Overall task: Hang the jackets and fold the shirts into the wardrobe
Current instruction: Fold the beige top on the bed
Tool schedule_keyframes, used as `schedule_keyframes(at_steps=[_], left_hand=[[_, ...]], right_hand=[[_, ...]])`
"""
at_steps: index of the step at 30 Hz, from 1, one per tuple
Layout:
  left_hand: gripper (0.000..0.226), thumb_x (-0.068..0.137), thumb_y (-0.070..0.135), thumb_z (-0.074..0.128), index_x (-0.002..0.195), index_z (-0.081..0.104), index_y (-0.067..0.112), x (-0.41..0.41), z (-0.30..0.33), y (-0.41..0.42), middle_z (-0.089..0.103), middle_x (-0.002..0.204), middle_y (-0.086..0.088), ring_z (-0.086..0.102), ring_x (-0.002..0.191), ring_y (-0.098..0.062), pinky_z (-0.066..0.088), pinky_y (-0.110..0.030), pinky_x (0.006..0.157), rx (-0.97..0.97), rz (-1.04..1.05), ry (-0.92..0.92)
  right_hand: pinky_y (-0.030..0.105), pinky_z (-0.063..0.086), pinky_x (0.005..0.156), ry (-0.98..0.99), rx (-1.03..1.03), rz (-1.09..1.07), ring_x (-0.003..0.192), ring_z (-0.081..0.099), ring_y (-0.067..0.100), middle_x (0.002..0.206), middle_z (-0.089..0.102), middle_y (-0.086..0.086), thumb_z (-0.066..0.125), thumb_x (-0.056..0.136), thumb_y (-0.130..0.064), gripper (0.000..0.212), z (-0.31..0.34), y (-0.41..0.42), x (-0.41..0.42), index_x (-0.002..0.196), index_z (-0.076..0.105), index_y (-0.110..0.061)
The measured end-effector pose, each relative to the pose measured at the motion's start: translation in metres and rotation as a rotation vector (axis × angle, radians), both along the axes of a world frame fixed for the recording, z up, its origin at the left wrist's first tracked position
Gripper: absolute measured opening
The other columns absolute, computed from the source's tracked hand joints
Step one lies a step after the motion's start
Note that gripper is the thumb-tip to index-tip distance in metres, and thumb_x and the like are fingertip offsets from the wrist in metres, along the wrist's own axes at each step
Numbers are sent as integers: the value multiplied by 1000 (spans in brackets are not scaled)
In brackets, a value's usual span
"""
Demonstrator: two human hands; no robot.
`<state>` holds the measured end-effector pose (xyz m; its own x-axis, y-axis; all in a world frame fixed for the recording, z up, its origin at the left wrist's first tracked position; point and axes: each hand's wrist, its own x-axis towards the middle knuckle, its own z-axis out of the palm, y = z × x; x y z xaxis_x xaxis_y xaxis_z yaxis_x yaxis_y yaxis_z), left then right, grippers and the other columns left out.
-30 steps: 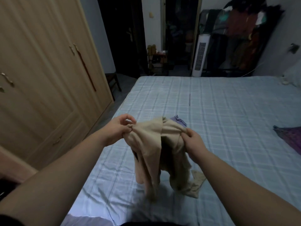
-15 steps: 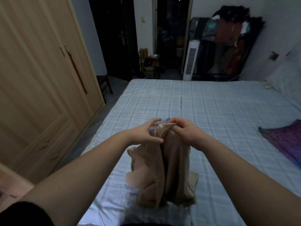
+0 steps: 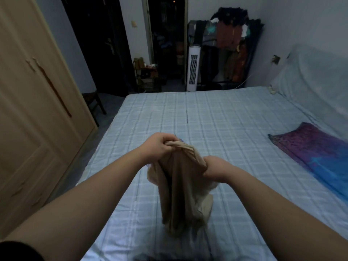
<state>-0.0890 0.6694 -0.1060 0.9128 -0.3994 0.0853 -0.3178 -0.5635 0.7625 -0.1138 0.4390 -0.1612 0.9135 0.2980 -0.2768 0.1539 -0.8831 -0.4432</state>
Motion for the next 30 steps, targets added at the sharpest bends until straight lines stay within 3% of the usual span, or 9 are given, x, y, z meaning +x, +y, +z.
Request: schedule_keyframes(at_steps=[4,8,13,16,18,20,24,27,30], left_hand=[[33,84,3,67,77,72,36,5,7,21,71,78,22,63,80,9,43,-8,75,-16,83,-20],[29,85,7,67,81,73,35,4,7,39,73,81,18,63,81,9,42,-5,71,20,141,-32],[23,85,0,64,88,76,20,-2,10,58,73,84,10,61,77,11,42,-6,73,-25,261,-58],[26,85,0,64,86,76,23,-7,7,74,73,84,12,62,81,9,44,-11,76,3,321,-56],[28,84,1,63,87,76,25,-12,3,89,74,84,16,64,85,5,46,-15,78,-26,408,-67],[31,82,0,62,85,76,28,-18,3,104,74,83,19,65,85,4,47,-17,78,-40,462,-75],[36,84,2,65,79,74,36,-30,7,133,72,79,24,63,79,9,47,-11,73,50,434,-43],[26,84,11,68,75,71,36,-35,13,160,71,77,18,62,78,4,44,-15,68,168,480,-49],[4,82,28,76,80,73,29,-42,19,185,71,84,10,62,83,-5,46,-23,71,287,476,-20]], right_hand=[[36,54,76,8,-32,-153,87,65,23,89,70,1,60,73,-30,22,-35,-23,-2,92,68,-20],[31,41,61,-74,179,-209,78,59,26,75,57,1,63,75,-18,10,-54,-22,2,76,53,-16],[19,43,59,59,494,-240,73,60,13,85,63,-3,79,75,-19,37,-79,-9,1,105,56,-20],[29,50,78,115,346,-99,90,65,17,100,69,-1,81,71,-28,43,-89,-8,9,109,63,-23],[32,51,79,165,177,-16,90,66,19,98,72,2,72,66,-32,38,-95,-8,10,101,70,-17],[34,52,75,179,114,-3,85,68,22,89,73,7,63,69,-21,24,-105,-7,10,90,72,-12],[31,45,68,24,287,-224,86,62,28,88,68,9,51,77,3,24,-114,-6,17,85,67,-12],[31,42,72,-120,520,-485,89,60,27,93,68,8,48,83,5,32,-97,-2,21,97,70,-13],[30,40,76,-264,634,-623,88,60,25,90,67,8,55,89,-2,19,-69,0,21,97,70,-11]])
